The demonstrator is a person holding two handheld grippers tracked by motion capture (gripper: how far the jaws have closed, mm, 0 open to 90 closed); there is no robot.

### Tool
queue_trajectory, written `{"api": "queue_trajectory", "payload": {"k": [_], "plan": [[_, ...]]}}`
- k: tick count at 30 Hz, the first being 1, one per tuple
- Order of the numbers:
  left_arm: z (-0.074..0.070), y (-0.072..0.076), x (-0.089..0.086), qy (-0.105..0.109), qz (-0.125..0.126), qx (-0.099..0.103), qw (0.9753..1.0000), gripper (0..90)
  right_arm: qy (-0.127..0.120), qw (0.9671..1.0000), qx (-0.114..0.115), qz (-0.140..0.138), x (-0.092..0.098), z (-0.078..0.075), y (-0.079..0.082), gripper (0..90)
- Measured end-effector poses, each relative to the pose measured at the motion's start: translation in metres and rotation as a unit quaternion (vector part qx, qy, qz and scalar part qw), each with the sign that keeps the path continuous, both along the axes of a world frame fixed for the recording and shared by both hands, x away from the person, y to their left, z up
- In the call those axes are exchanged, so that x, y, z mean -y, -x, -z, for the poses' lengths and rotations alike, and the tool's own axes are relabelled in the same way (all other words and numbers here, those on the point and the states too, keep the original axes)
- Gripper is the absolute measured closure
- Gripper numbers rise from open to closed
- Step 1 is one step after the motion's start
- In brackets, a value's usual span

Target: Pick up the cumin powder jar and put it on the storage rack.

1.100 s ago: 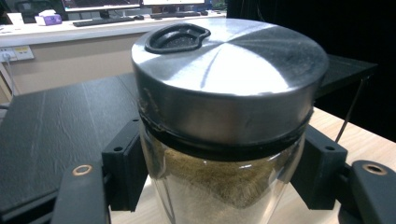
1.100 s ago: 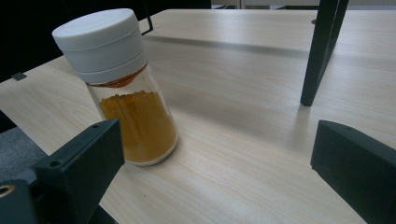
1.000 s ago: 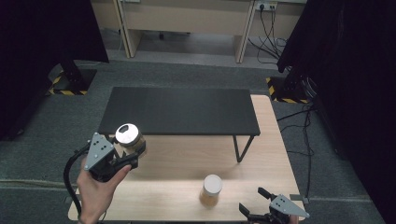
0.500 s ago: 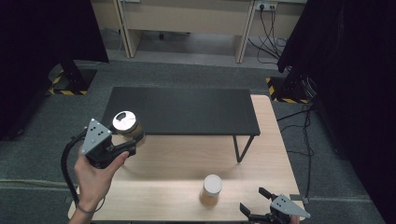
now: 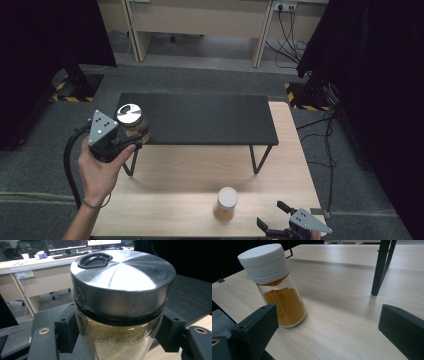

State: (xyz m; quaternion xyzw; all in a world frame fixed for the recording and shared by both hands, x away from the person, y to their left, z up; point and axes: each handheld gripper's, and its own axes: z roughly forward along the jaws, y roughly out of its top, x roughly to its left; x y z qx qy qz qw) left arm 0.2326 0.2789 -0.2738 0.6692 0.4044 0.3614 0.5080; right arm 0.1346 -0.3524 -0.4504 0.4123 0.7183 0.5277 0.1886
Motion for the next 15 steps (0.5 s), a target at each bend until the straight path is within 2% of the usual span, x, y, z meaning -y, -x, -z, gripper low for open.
{"api": "queue_trajectory", "payload": {"k": [4,9,15], "plan": [[-0.003,-0.008,0.003,-0.011,-0.01,-0.001,0.9999,30.6,0.001,1.0,-0.001,0.0,0.0,0.0,0.0,3.0],[-0.005,-0.02,0.009,-0.037,-0.029,-0.009,0.9988,30.6,0.0,1.0,0.0,0.0,0.0,0.0,0.0,3.0],[-0.003,-0.029,0.013,-0.052,-0.041,-0.016,0.9977,30.6,0.001,1.0,-0.001,0.001,0.001,0.001,0.0,3.0]]}}
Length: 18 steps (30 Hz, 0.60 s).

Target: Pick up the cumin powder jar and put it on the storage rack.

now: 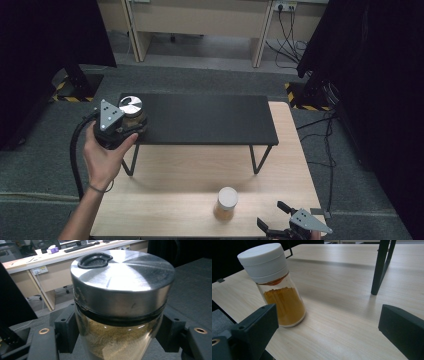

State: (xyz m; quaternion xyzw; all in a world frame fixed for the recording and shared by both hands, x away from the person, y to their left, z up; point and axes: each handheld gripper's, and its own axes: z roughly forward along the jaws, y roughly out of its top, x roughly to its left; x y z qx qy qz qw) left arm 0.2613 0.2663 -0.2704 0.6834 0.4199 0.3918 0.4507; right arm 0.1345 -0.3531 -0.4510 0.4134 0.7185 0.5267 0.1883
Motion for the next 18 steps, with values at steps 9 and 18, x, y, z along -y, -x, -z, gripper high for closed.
{"api": "queue_trajectory", "payload": {"k": [9,18], "plan": [[0.002,-0.012,0.0,0.003,-0.006,-0.013,0.9999,30.6,-0.001,1.0,-0.003,-0.001,0.0,0.002,-0.001,3.0],[0.007,-0.022,-0.001,0.02,-0.008,-0.021,0.9996,30.6,-0.001,1.0,-0.007,0.0,0.0,0.002,-0.002,3.0]]}}
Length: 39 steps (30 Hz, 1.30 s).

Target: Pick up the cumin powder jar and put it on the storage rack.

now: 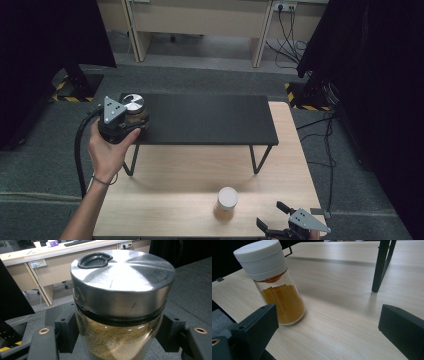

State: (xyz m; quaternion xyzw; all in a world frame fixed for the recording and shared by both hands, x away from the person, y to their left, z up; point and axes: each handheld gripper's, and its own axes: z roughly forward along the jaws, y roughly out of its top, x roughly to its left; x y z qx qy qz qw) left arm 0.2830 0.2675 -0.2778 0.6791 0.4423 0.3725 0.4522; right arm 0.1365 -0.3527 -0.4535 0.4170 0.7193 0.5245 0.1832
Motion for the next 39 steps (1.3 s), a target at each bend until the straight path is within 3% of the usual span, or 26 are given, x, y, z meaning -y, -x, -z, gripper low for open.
{"api": "queue_trajectory", "payload": {"k": [7,14,18,33,39], "plan": [[0.005,-0.002,-0.004,0.016,-0.002,0.002,0.9999,30.5,0.0,1.0,-0.002,0.001,0.001,0.001,-0.001,3.0],[0.016,0.001,-0.008,0.034,-0.002,0.017,0.9993,30.3,0.001,1.0,-0.005,0.0,0.0,0.002,-0.002,3.0],[0.025,0.003,-0.011,0.058,-0.006,0.025,0.998,30.0,0.001,1.0,-0.005,0.0,0.0,0.002,-0.002,3.0],[0.028,0.003,-0.012,0.058,-0.004,0.029,0.9979,27.1,0.001,1.0,-0.004,0.0,0.0,0.003,-0.002,3.0],[0.028,0.005,-0.012,0.059,-0.002,0.031,0.9978,19.2,0.001,1.0,-0.004,-0.001,-0.001,0.002,-0.002,3.0]]}}
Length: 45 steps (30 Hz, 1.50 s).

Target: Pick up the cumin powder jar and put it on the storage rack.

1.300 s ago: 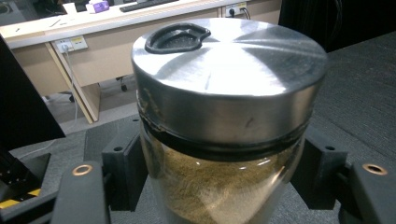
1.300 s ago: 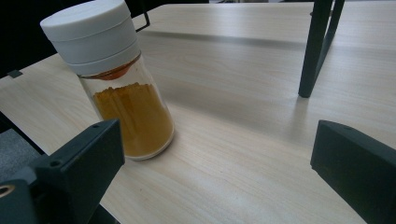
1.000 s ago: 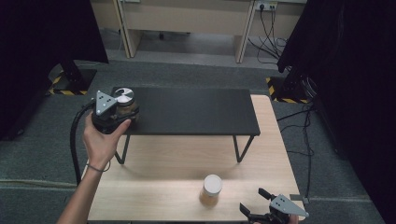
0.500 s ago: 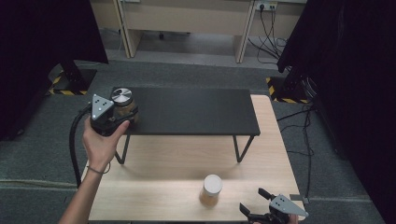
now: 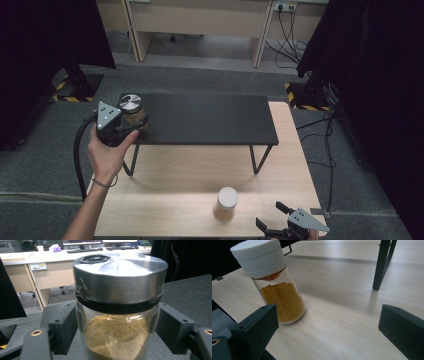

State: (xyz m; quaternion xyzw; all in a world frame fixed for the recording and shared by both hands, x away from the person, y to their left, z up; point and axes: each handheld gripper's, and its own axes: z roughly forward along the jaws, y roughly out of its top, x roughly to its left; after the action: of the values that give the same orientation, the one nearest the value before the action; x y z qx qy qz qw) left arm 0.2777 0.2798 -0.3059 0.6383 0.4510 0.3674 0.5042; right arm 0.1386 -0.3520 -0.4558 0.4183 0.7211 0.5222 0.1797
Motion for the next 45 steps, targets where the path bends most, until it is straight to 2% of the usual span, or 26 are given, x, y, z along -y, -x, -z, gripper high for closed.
{"api": "queue_trajectory", "payload": {"k": [5,11,16,24,29,36,45], "plan": [[0.0,0.002,0.0,-0.008,0.006,0.002,0.9999,11.8,0.0,1.0,0.0,0.0,0.0,0.0,0.0,3.0],[0.006,0.012,0.007,-0.018,-0.014,0.041,0.9989,7.6,0.001,1.0,0.001,0.002,0.0,-0.001,0.001,3.0],[0.003,0.01,0.002,-0.009,-0.003,0.023,0.9997,2.0,0.001,1.0,0.002,0.001,0.0,-0.001,0.001,3.0],[0.013,0.014,0.001,-0.001,-0.006,0.038,0.9993,2.0,0.001,1.0,0.001,0.001,0.001,-0.001,0.001,3.0],[0.013,0.018,0.001,0.003,-0.013,0.038,0.9992,2.1,0.001,1.0,0.001,0.001,0.0,-0.001,0.001,3.0],[0.018,0.024,-0.002,0.009,-0.001,0.049,0.9988,2.1,0.002,1.0,0.004,0.001,0.0,-0.002,0.002,3.1],[0.023,0.037,-0.006,0.009,0.002,0.053,0.9985,2.1,0.002,1.0,0.006,0.0,-0.001,-0.003,0.003,3.1]]}}
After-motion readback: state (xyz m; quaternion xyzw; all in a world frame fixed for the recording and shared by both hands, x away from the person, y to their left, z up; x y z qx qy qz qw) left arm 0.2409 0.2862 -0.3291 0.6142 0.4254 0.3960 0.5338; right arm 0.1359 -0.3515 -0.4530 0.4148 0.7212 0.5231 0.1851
